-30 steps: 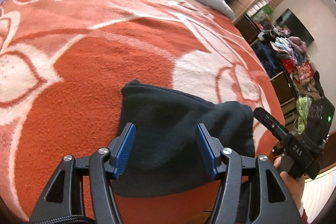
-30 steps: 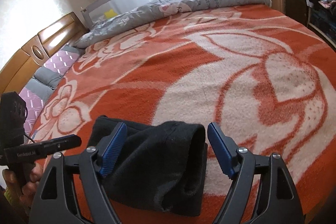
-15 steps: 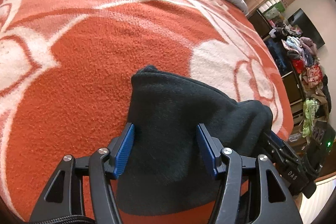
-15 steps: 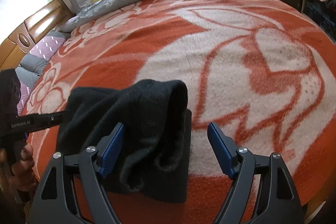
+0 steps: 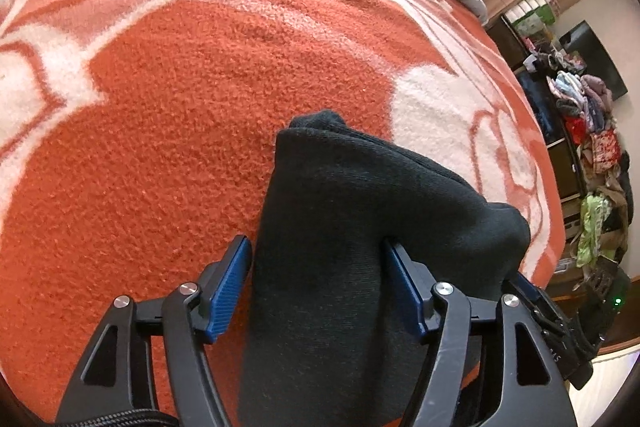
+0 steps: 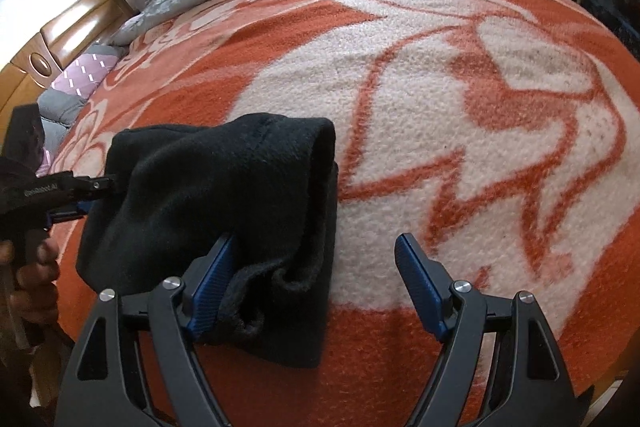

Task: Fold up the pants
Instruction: 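Grasp the bundle edge with the left gripper while the right gripper grasps beside it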

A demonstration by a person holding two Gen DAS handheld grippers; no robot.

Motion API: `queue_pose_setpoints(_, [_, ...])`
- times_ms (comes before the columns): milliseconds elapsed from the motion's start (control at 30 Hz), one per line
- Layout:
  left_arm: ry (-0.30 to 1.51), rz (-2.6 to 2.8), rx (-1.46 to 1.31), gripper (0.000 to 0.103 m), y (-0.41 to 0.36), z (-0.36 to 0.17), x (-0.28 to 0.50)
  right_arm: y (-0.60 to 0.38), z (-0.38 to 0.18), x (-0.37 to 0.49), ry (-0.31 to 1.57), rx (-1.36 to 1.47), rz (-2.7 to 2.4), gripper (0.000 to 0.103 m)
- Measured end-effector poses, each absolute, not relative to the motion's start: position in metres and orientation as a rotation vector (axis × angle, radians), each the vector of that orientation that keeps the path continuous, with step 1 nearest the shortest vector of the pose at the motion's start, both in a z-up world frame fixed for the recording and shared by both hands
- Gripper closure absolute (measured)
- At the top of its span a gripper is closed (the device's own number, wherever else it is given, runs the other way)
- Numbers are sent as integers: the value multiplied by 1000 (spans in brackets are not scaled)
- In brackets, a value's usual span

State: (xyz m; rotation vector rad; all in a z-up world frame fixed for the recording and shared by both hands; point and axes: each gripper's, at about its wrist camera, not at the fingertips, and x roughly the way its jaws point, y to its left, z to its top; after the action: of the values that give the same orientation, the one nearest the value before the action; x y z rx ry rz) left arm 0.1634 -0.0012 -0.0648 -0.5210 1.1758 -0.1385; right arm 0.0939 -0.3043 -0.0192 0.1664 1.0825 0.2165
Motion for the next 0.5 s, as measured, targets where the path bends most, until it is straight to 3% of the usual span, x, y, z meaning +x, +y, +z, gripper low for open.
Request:
queue_pose_setpoints(267, [1159,-142,-519,37,6,-43,147,-313,-12,96,1064,392,314,24])
queue_pose_setpoints(500, [1186,-137,-494,36,0,-56,147,-308,-31,99,1116,445,324,26])
